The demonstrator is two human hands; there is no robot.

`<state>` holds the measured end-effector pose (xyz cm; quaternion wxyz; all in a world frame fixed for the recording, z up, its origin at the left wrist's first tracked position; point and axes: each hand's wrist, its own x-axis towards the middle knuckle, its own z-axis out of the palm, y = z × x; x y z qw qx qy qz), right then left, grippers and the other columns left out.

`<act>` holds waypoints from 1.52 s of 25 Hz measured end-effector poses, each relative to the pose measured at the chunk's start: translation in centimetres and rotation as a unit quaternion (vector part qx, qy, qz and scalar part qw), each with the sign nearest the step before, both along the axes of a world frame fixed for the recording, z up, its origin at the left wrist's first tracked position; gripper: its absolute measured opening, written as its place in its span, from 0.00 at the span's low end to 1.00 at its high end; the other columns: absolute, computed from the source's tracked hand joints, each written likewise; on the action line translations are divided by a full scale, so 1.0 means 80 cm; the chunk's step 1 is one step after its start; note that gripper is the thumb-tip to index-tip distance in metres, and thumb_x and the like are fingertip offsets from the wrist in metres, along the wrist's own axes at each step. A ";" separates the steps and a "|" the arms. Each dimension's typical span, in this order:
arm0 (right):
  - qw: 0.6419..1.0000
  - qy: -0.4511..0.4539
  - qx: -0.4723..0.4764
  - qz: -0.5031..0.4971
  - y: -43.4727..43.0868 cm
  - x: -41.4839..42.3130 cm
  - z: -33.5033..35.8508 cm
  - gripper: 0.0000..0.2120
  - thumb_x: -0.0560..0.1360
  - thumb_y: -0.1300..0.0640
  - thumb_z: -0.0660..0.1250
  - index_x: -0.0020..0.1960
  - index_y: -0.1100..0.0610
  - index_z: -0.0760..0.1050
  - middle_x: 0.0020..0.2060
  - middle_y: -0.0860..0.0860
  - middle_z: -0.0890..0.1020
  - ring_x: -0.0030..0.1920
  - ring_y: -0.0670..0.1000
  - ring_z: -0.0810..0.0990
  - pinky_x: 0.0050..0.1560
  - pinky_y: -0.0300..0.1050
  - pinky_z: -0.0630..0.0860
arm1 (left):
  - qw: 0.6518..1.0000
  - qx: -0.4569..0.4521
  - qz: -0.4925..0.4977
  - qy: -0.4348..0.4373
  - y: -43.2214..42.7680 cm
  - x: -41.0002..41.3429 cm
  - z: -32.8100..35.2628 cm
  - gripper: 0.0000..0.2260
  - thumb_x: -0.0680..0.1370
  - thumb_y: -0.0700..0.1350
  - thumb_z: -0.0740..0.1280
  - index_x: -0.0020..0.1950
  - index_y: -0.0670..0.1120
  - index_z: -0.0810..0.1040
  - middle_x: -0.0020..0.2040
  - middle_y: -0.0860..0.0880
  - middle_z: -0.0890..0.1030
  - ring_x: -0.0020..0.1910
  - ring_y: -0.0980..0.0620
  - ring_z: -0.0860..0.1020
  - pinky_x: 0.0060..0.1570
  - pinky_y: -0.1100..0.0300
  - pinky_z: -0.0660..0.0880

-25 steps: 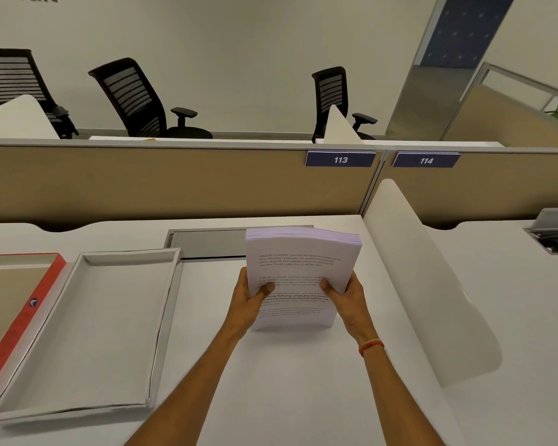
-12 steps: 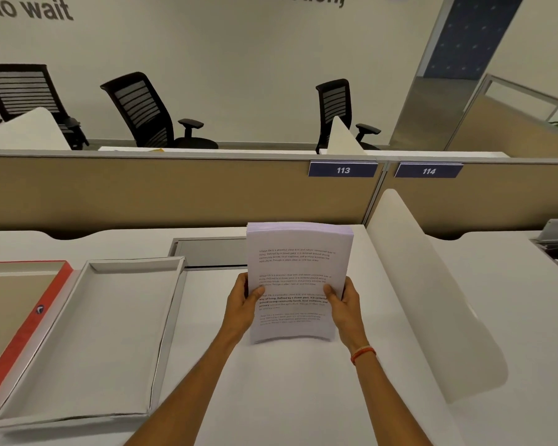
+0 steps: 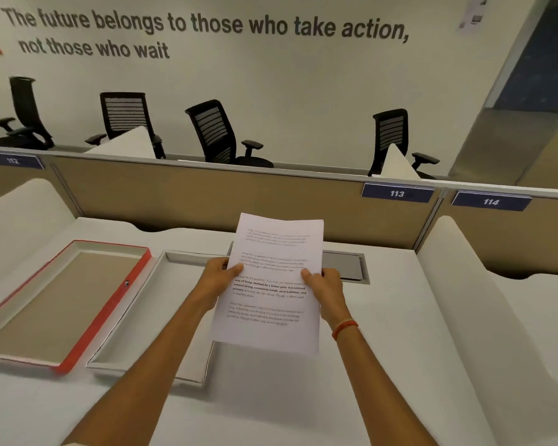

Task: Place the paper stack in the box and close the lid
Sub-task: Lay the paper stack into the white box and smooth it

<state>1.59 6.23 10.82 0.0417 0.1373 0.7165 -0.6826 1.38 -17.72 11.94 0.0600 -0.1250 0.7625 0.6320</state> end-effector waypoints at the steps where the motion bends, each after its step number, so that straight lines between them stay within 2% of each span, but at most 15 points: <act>1: 1.000 -0.008 -0.002 0.009 -0.025 0.000 -0.001 0.05 0.77 0.57 0.68 0.48 0.58 0.80 0.49 0.56 0.86 0.47 0.58 0.86 0.48 0.54 0.84 | 1.000 -0.016 0.008 0.002 -0.021 0.004 0.000 0.11 0.80 0.45 0.65 0.58 0.41 0.80 0.52 0.43 0.85 0.46 0.44 0.85 0.46 0.49 0.82; 3: 0.999 -0.028 -0.005 0.015 -0.074 -0.003 -0.007 0.09 0.77 0.57 0.67 0.53 0.62 0.78 0.52 0.58 0.84 0.50 0.58 0.85 0.48 0.52 0.84 | 0.999 -0.043 0.016 0.007 -0.058 0.008 -0.006 0.11 0.81 0.45 0.63 0.59 0.41 0.79 0.54 0.43 0.85 0.47 0.43 0.85 0.49 0.47 0.82; 6: 0.999 -0.047 -0.006 0.014 -0.143 -0.003 -0.017 0.05 0.78 0.57 0.65 0.51 0.59 0.74 0.54 0.58 0.82 0.51 0.57 0.83 0.47 0.48 0.82 | 0.997 -0.069 0.019 -0.004 -0.112 0.007 -0.025 0.13 0.82 0.45 0.61 0.62 0.41 0.77 0.57 0.42 0.83 0.51 0.42 0.84 0.54 0.44 0.80; 9: 0.998 -0.062 0.016 0.015 -0.202 -0.004 -0.028 0.02 0.79 0.57 0.64 0.48 0.55 0.73 0.53 0.57 0.82 0.49 0.56 0.83 0.50 0.49 0.81 | 0.997 -0.078 0.016 -0.019 -0.167 0.001 -0.042 0.14 0.82 0.45 0.60 0.63 0.40 0.76 0.58 0.42 0.83 0.52 0.42 0.83 0.55 0.45 0.80; 12: 0.996 -0.083 0.034 0.000 -0.253 -0.008 -0.035 0.04 0.79 0.57 0.64 0.50 0.57 0.70 0.50 0.55 0.79 0.49 0.55 0.81 0.49 0.47 0.80 | 0.996 -0.083 0.005 -0.023 -0.217 -0.010 -0.054 0.13 0.82 0.43 0.60 0.63 0.39 0.77 0.58 0.41 0.83 0.53 0.41 0.83 0.55 0.46 0.80; 14: 0.995 -0.094 0.045 -0.012 -0.279 -0.010 -0.039 0.04 0.79 0.58 0.64 0.47 0.56 0.69 0.47 0.53 0.77 0.47 0.53 0.79 0.48 0.45 0.78 | 0.996 -0.084 0.002 -0.024 -0.242 -0.017 -0.064 0.13 0.82 0.42 0.60 0.62 0.38 0.77 0.58 0.40 0.82 0.54 0.40 0.82 0.57 0.45 0.79; 17: 0.991 -0.109 0.065 -0.035 -0.309 -0.012 -0.046 0.13 0.78 0.59 0.65 0.37 0.52 0.66 0.42 0.51 0.75 0.46 0.53 0.77 0.48 0.45 0.77 | 0.995 -0.086 0.008 -0.039 -0.267 -0.026 -0.078 0.13 0.82 0.41 0.60 0.63 0.36 0.75 0.60 0.38 0.81 0.56 0.39 0.81 0.58 0.45 0.78; 20: 0.987 -0.128 0.087 -0.053 -0.326 -0.013 -0.057 0.14 0.78 0.59 0.65 0.36 0.52 0.65 0.44 0.52 0.76 0.45 0.53 0.77 0.47 0.44 0.77 | 0.996 -0.077 0.004 -0.049 -0.279 -0.033 -0.095 0.14 0.81 0.40 0.60 0.65 0.35 0.74 0.62 0.38 0.80 0.58 0.38 0.79 0.59 0.46 0.77; 23: 0.983 -0.135 0.108 -0.059 -0.334 -0.017 -0.073 0.06 0.78 0.58 0.66 0.46 0.59 0.71 0.51 0.57 0.79 0.51 0.58 0.81 0.48 0.45 0.78 | 0.995 -0.071 0.004 -0.066 -0.282 -0.037 -0.111 0.15 0.81 0.40 0.60 0.66 0.36 0.74 0.63 0.38 0.79 0.60 0.38 0.79 0.59 0.46 0.77; 25: 0.981 -0.141 0.121 -0.052 -0.338 -0.019 -0.085 0.10 0.78 0.56 0.66 0.53 0.62 0.72 0.56 0.60 0.80 0.56 0.60 0.82 0.50 0.46 0.79 | 0.994 -0.073 0.006 -0.077 -0.282 -0.040 -0.122 0.15 0.81 0.41 0.60 0.66 0.37 0.73 0.63 0.39 0.79 0.60 0.39 0.79 0.58 0.47 0.77; 29: 0.978 -0.146 0.142 -0.045 -0.348 -0.025 -0.107 0.18 0.79 0.56 0.65 0.63 0.67 0.73 0.60 0.62 0.80 0.59 0.60 0.81 0.56 0.49 0.80 | 0.992 -0.085 0.026 -0.089 -0.285 -0.045 -0.144 0.15 0.81 0.41 0.60 0.66 0.38 0.72 0.63 0.39 0.79 0.59 0.40 0.79 0.57 0.48 0.77; 33: 0.969 -0.154 0.189 -0.039 -0.365 -0.025 -0.123 0.18 0.80 0.57 0.64 0.65 0.66 0.69 0.63 0.62 0.78 0.61 0.61 0.79 0.58 0.50 0.78 | 0.988 -0.111 0.043 -0.102 -0.287 -0.039 -0.160 0.15 0.82 0.41 0.60 0.67 0.38 0.71 0.65 0.39 0.77 0.61 0.39 0.78 0.58 0.48 0.76; 38: 0.962 -0.149 0.229 -0.030 -0.378 -0.018 -0.140 0.14 0.81 0.59 0.62 0.63 0.66 0.70 0.62 0.62 0.78 0.60 0.60 0.80 0.49 0.42 0.76 | 0.982 -0.140 0.048 -0.120 -0.288 -0.034 -0.174 0.14 0.82 0.42 0.60 0.66 0.39 0.71 0.65 0.39 0.78 0.60 0.39 0.79 0.57 0.48 0.77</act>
